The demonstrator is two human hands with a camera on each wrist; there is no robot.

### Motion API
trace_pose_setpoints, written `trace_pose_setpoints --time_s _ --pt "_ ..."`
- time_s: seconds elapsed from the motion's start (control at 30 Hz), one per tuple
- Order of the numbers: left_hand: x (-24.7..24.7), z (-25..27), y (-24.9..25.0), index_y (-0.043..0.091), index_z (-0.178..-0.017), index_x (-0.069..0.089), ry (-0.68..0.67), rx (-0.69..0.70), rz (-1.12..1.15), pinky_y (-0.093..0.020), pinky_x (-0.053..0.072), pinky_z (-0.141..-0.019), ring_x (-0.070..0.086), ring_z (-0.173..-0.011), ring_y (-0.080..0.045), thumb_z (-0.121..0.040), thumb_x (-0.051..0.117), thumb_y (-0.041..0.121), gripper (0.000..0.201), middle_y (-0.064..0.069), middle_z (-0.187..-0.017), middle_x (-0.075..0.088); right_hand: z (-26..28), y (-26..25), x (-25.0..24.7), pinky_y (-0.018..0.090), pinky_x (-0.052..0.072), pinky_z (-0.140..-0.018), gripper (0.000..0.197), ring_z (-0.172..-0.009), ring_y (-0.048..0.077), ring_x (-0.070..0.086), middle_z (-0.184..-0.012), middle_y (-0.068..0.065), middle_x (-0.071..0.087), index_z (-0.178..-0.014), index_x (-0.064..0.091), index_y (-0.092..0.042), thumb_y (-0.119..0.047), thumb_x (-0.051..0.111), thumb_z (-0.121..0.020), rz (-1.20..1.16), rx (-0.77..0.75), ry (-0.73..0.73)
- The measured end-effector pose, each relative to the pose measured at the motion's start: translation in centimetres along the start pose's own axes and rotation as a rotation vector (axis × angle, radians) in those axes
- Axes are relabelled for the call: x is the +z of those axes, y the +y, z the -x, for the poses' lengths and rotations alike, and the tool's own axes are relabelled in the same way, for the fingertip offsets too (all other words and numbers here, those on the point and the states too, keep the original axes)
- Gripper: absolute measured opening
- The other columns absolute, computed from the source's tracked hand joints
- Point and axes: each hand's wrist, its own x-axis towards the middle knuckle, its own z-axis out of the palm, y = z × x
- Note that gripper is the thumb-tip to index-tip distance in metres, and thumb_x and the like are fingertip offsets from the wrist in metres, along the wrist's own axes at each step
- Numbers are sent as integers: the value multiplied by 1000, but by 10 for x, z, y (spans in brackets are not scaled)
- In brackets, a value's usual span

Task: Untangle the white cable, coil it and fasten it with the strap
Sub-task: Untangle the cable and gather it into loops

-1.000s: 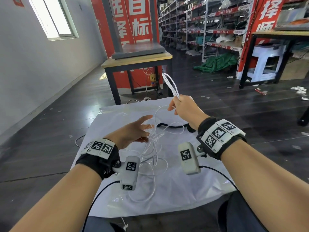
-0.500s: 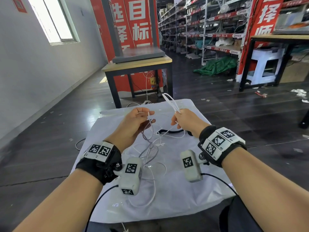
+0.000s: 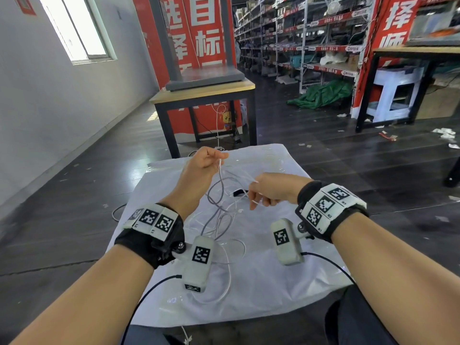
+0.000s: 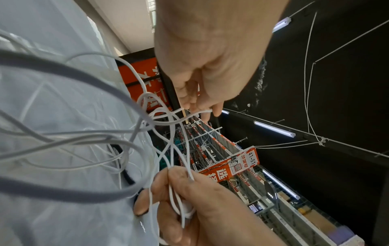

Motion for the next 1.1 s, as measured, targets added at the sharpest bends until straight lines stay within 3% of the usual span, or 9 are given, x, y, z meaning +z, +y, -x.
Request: trace_pose_setpoints --time_s 0.13,0.3,0.4,0.5,0.7,0.83,0.9,1.03,1.1 --pt "-1 -1 3 17 -103 56 -93 49 -115 -9 38 -85 56 -109 4 -98 46 5 16 13 -111 68 2 -1 3 19 29 -44 27 -49 12 41 -91 8 68 -81 51 -8 -12 31 -100 100 27 -140" --pt "-3 -4 5 16 -106 52 -176 85 -211 -4 43 -68 60 -96 0 -98 47 7 12 12 -118 68 2 -4 5 19 30 -47 29 -51 12 41 -95 9 67 -81 52 -9 -13 30 -100 190 34 -180" --pt "-4 -4 7 13 -103 52 -269 102 -220 -4 45 -82 60 -107 3 -98 47 3 13 7 -115 69 -1 -5 6 18 31 -45 29 -49 12 41 -94 8 69 -82 53 -9 -13 31 -101 143 0 -137" --pt "-1 -2 11 8 -96 59 -404 143 -301 -10 47 -86 63 -101 4 -94 50 -4 15 1 -107 71 -4 -8 8 20 31 -46 31 -49 11 40 -82 2 69 -82 53 -10 -14 29 -101 85 -65 -41" --pt "-8 -12 12 25 -93 61 -202 273 -566 -20 46 -92 60 -99 5 -92 49 0 28 16 -102 69 -11 -9 11 27 36 -59 37 -59 18 43 -74 11 55 -87 59 -12 -23 28 -102 104 -155 84" --pt "-16 -13 14 26 -102 61 -255 320 -683 -22 43 -91 56 -102 1 -93 53 7 23 18 -104 64 -14 -10 11 24 37 -58 38 -57 13 43 -89 10 59 -101 63 -9 -26 29 -104 20 -169 127" --pt "-20 -16 14 25 -110 60 -251 326 -741 -20 36 -88 49 -104 0 -92 58 11 23 17 -107 58 -13 -10 11 19 36 -53 38 -53 10 42 -91 2 63 -94 64 -11 -25 30 -103 -51 -199 123" --pt "-27 -22 3 23 -116 58 -120 99 -517 -11 36 -78 50 -106 -6 -91 62 16 26 11 -115 57 -9 -10 13 18 36 -52 36 -53 10 42 -72 5 52 -85 59 -15 -27 30 -103 -104 -251 130" --pt "-28 -24 -3 24 -106 63 -52 -27 -342 -21 43 -82 56 -102 -14 -92 61 20 15 4 -110 63 -9 -10 13 16 37 -51 36 -52 8 43 -66 1 48 -90 61 -14 -26 30 -103 -103 -267 118"
